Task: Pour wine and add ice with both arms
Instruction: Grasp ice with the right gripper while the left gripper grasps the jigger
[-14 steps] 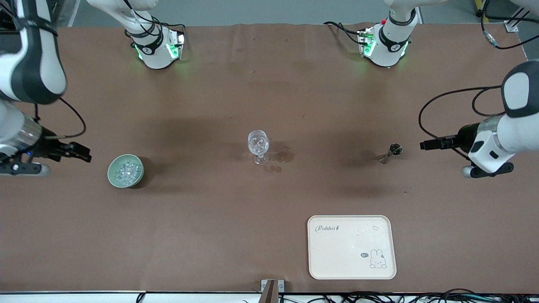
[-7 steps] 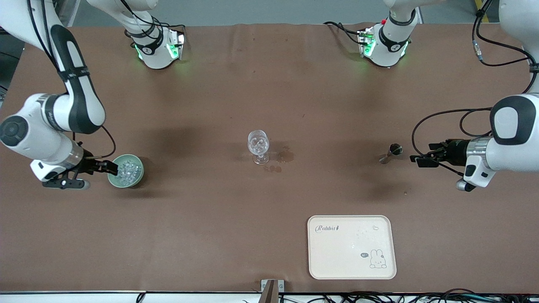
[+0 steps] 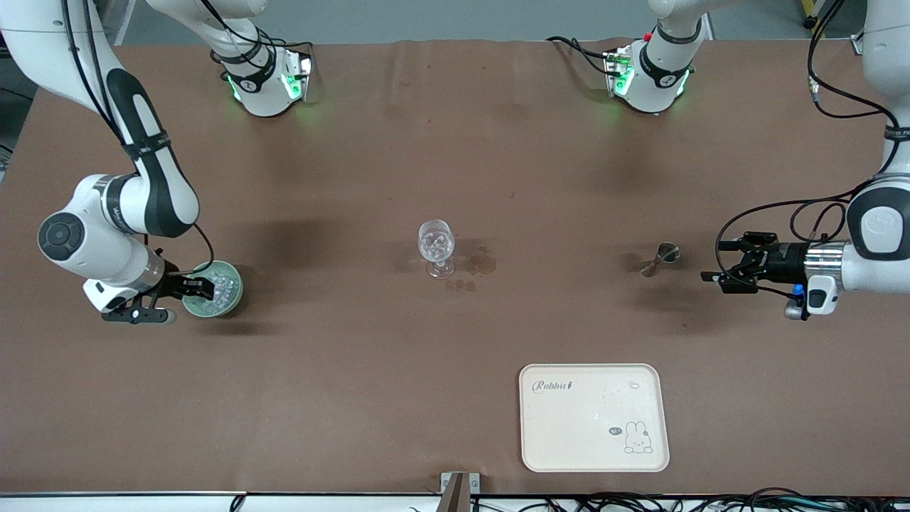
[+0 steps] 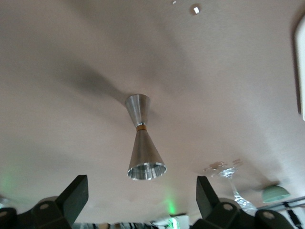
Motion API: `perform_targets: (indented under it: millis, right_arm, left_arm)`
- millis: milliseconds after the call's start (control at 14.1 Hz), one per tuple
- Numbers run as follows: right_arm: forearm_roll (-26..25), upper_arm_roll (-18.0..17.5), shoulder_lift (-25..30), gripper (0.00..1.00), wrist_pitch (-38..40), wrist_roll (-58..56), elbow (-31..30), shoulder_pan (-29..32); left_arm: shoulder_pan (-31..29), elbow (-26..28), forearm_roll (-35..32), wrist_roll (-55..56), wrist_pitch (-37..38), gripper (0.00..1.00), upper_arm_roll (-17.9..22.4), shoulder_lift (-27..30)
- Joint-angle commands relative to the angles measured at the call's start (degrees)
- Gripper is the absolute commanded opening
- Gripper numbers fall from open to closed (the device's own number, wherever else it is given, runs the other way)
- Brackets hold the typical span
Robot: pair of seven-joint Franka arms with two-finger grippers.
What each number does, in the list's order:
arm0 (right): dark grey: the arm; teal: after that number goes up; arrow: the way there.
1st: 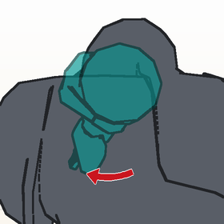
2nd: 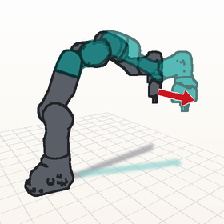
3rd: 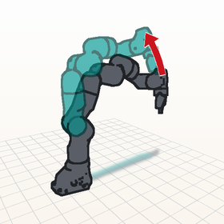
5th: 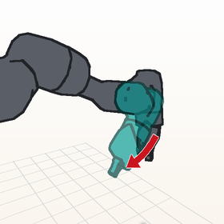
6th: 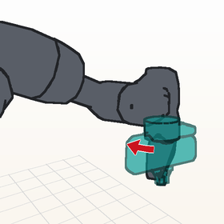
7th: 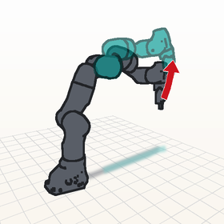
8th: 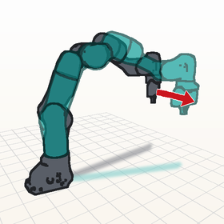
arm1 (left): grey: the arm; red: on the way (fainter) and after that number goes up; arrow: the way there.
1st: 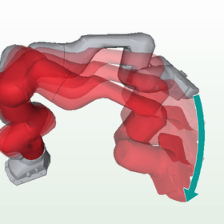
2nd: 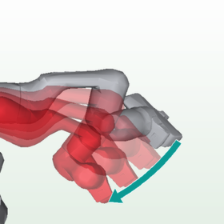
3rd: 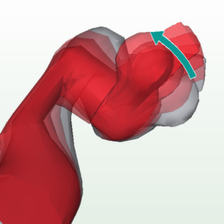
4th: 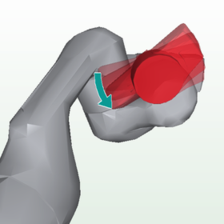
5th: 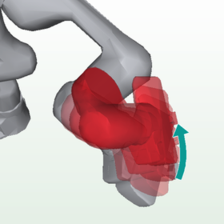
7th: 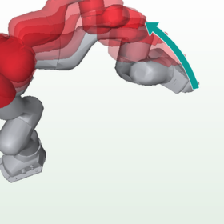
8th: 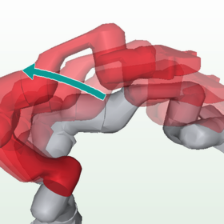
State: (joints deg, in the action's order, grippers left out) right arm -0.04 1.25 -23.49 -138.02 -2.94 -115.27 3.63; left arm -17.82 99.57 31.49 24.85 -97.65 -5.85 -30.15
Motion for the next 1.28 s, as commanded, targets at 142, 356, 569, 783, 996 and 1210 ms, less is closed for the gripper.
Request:
perform_targets:
  millis: [142,356,569,783,996,1210]
  right_arm:
    - [1.1,-0.4,-0.5,0.47,-0.9,0.1,-1.2,-0.2]
    - [2.3,-0.4,-0.7,0.47,-0.9,0.1,-1.4,-0.4]
    - [2.4,-0.4,-0.9,0.43,-0.9,0.1,-1.5,-0.5]
    - [2.4,-0.4,-1.0,0.39,-0.9,0.1,-1.5,-0.6]
    - [2.4,-0.4,-1.0,0.27,-0.8,0.1,-1.5,-0.6]
    - [2.5,-0.5,-1.0,0.12,-0.8,0.1,-2.4,-0.6]
  left_arm:
    - [-1.3,-0.8,6.2,1.6,0.0,1.00,-0.4,-6.0]
    - [-1.7,-0.7,8.7,1.7,0.0,1.00,-0.4,-8.3]
    - [-2.6,-0.6,11.6,2.1,0.0,1.00,-0.4,-10.9]
    - [-2.9,-0.3,13.7,3.4,0.0,1.00,-0.4,-12.9]
    - [-2.7,-0.2,15.1,3.4,1.1,0.99,-0.4,-13.6]
    - [-2.6,-0.2,15.6,3.4,2.7,0.94,-0.4,-14.1]
